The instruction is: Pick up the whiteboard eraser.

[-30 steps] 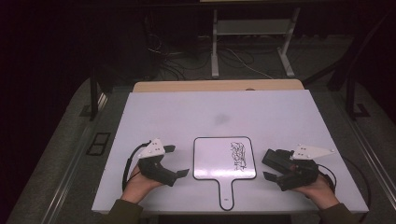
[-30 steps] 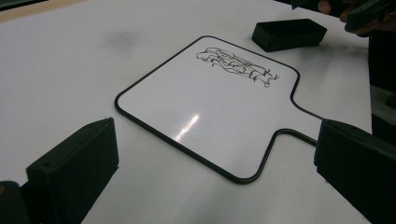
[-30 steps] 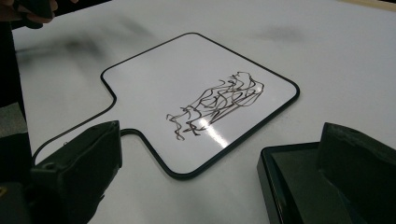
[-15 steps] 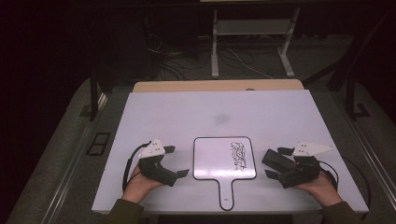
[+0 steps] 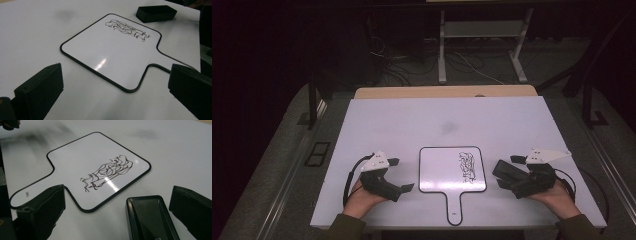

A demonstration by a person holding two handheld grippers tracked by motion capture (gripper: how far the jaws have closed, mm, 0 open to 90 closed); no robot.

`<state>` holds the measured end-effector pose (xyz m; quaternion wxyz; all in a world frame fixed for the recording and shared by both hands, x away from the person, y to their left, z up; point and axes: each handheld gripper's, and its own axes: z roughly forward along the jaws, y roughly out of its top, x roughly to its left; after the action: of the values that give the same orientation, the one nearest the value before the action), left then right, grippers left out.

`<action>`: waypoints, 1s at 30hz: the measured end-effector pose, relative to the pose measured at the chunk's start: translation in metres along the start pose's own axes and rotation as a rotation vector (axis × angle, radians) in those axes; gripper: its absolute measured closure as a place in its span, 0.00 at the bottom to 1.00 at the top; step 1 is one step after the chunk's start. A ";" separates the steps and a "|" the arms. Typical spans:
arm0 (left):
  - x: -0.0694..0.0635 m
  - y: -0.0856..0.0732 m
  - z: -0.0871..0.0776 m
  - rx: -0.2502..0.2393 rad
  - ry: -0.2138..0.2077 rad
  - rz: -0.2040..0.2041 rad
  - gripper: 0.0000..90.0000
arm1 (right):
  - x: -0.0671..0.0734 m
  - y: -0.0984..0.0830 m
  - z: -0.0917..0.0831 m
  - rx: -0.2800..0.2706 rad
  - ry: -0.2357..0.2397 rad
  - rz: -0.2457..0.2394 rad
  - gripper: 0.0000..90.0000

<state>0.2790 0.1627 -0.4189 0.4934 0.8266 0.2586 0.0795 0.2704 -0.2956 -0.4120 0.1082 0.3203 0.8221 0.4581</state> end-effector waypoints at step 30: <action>0.002 -0.002 -0.002 -0.005 0.024 -0.013 0.00 | -0.023 0.007 -0.008 0.040 -0.029 -0.016 0.00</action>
<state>0.2790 0.1663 -0.4197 0.4929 0.8227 0.2698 0.0868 0.2876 -0.3129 -0.4044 0.1173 0.3223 0.8319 0.4362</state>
